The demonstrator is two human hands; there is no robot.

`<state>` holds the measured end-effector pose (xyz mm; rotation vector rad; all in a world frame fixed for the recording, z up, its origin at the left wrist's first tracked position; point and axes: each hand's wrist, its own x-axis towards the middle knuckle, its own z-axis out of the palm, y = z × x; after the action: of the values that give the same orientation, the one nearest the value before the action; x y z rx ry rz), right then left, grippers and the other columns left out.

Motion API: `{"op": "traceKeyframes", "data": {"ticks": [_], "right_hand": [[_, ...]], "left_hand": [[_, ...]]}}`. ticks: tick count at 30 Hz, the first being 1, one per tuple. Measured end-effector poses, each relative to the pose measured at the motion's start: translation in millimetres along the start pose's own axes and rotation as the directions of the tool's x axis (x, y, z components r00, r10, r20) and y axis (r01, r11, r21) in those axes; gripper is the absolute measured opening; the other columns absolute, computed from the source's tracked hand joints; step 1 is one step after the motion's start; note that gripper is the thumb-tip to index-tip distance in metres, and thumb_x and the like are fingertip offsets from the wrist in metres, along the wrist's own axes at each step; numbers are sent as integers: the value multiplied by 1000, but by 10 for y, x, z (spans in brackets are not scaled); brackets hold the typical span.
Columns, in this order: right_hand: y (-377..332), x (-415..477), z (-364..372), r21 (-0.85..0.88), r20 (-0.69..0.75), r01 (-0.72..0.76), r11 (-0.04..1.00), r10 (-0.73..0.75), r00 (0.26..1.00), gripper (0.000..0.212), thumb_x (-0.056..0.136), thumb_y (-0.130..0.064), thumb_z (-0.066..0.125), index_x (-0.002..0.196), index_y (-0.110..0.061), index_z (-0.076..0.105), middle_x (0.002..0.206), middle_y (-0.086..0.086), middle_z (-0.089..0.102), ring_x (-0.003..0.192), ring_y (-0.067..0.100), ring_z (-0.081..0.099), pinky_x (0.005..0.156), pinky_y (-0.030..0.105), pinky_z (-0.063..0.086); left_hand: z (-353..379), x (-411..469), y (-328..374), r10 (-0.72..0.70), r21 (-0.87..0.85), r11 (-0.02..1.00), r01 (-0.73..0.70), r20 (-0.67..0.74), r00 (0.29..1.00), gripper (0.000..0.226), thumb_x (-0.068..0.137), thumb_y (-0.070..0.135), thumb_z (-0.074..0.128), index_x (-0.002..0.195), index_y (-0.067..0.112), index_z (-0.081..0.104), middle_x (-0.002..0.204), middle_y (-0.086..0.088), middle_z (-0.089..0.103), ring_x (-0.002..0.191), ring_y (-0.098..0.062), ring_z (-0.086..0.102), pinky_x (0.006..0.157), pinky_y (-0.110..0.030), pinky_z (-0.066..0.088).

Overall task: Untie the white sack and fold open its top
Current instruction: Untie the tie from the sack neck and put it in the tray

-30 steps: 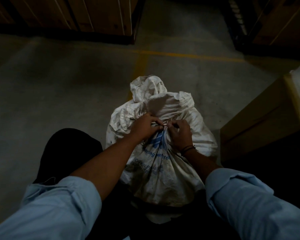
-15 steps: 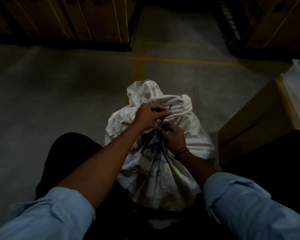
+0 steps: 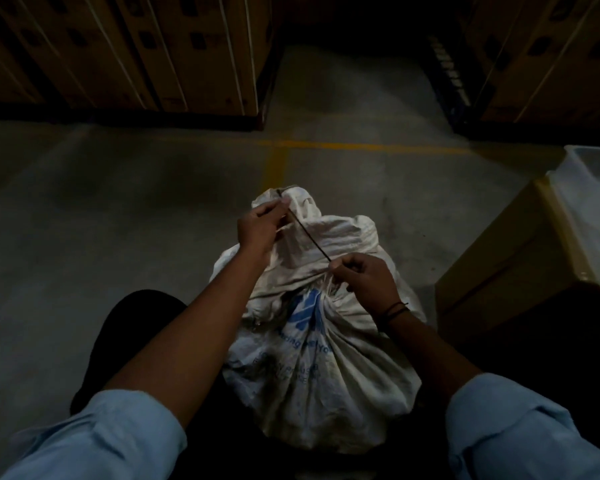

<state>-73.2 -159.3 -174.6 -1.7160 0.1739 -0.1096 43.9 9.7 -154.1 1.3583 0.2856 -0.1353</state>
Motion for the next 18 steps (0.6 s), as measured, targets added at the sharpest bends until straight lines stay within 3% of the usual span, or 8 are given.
{"op": "traceKeyframes", "data": {"ticks": [3,7,10,14,18], "right_hand": [[-165,-5,-203,-100,35,29,995,-26,999,9,83,-4,71,74,1,71,54,-5,66,52,0,61,53,9,44],[-411,25,-523,-304,94,89,948,-63,994,12,81,-18,76,73,-10,75,61,0,72,58,6,66,60,13,47],[-546,51,-792,-490,85,155,858,-130,988,13,81,-22,75,71,-15,75,60,-4,71,58,5,66,61,18,51],[-700,157,-1338,-694,-11,136,707,-200,980,11,82,-24,71,73,-19,76,64,-4,72,62,9,66,66,30,56],[-786,164,-2050,-790,-238,7,613,-317,918,12,85,-24,65,81,-17,74,75,4,73,71,24,67,68,38,56]], "left_hand": [[64,86,87,2,-10,1000,-2,-37,999,12,85,27,78,93,18,74,87,-2,74,81,-13,70,66,-26,53],[393,170,290,30,-7,1000,-30,-27,999,20,84,28,80,97,14,74,86,-3,75,74,-9,70,64,-23,55],[859,171,462,84,51,995,-86,55,995,17,84,27,79,93,14,74,81,-2,74,69,-7,70,59,-22,53],[1590,161,659,161,119,976,-182,165,973,14,83,31,80,84,20,72,79,0,73,68,-7,70,56,-22,51],[2444,151,787,209,180,946,-269,294,933,20,83,36,79,90,19,71,83,3,74,70,-8,69,55,-22,50]]}}
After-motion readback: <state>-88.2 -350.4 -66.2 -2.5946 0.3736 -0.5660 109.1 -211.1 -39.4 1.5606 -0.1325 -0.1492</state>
